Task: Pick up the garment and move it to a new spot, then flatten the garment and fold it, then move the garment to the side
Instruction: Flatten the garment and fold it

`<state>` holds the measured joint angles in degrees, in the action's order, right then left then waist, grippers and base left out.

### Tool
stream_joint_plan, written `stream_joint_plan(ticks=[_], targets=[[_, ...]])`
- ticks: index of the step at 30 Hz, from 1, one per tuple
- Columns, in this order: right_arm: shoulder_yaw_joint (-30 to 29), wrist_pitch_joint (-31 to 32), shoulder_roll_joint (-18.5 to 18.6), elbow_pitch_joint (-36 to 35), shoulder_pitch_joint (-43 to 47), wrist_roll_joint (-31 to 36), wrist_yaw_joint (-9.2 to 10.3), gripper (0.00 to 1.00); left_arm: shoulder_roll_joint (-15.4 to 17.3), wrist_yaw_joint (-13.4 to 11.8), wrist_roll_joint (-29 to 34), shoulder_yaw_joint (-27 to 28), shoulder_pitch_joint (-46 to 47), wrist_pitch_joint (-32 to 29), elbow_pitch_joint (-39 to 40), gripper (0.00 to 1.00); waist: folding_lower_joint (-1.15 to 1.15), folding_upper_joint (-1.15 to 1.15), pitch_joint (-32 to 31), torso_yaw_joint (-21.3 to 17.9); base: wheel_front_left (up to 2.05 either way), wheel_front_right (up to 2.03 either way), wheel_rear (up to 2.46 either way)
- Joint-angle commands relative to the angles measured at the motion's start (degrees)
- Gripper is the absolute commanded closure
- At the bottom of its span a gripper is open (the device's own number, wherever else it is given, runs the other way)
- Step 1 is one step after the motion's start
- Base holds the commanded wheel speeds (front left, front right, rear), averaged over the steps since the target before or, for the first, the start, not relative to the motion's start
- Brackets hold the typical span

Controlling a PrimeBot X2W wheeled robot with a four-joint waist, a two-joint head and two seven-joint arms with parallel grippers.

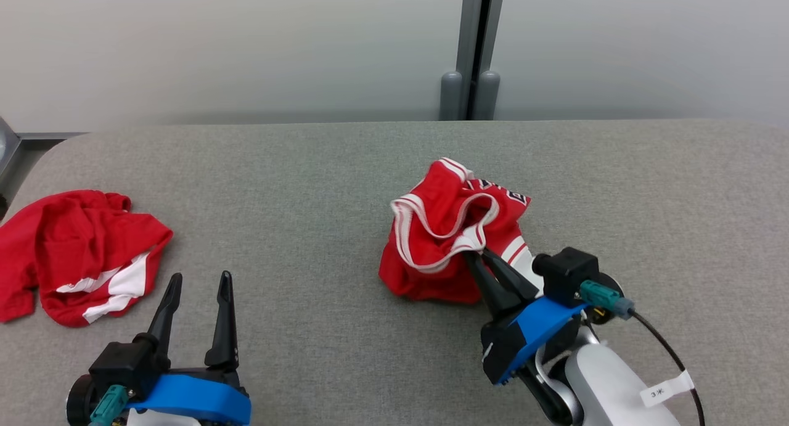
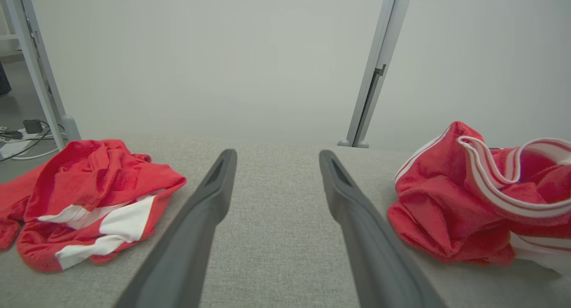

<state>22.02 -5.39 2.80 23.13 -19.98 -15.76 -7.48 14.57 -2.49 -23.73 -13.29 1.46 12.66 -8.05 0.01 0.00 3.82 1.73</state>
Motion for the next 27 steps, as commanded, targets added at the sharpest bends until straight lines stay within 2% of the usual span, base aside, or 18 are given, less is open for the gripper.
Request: stream_joint_plan(ticks=[1,7,9,15,18,22,27], targets=[[0.60,-0.25,0.17,-1.27,-1.44,-1.40,-0.03,1.00,0.38,-0.16,-0.22,0.36,-0.02,0.18,-0.10,0.00,-0.01,0.00,-0.44,-0.53,0.00,0.00,0.00],[5.63,2.44,0.20,-8.42,-9.47,-11.34,-0.03,1.00,0.94,-0.54,-0.67,1.15,-0.56,0.60,0.44,0.00,-0.01,0.00,-0.04,-3.01,0.00,0.00,0.00],[7.43,2.14,0.14,-9.31,-13.20,-16.98,-0.03,1.00,1.01,-0.58,-0.73,1.28,-0.37,0.73,0.53,0.00,-0.01,0.00,0.25,-3.62,0.00,0.00,0.00],[11.43,-2.07,0.19,-8.22,-23.41,-29.70,-0.03,1.00,0.94,-0.17,-0.61,0.61,-0.39,1.09,0.13,0.00,-0.01,0.00,0.02,-4.35,0.00,0.00,0.00],[11.01,-6.04,0.20,-7.64,-27.49,-34.80,-0.03,1.00,1.26,-0.42,-0.74,0.89,-0.73,1.18,0.34,0.00,-0.01,0.00,0.31,-5.23,0.00,0.00,0.00],[7.53,-8.21,0.23,-1.52,-28.43,-37.04,-0.03,1.00,1.38,-0.59,-0.97,1.24,-0.33,1.31,0.52,0.00,-0.01,0.00,0.72,-6.31,0.00,0.00,0.00],[0.78,-8.87,0.18,14.54,-25.71,-32.00,-0.03,1.00,1.11,-0.14,-0.77,0.45,1.06,1.33,0.45,0.00,-0.01,0.00,1.87,-7.05,0.00,0.00,0.00]])
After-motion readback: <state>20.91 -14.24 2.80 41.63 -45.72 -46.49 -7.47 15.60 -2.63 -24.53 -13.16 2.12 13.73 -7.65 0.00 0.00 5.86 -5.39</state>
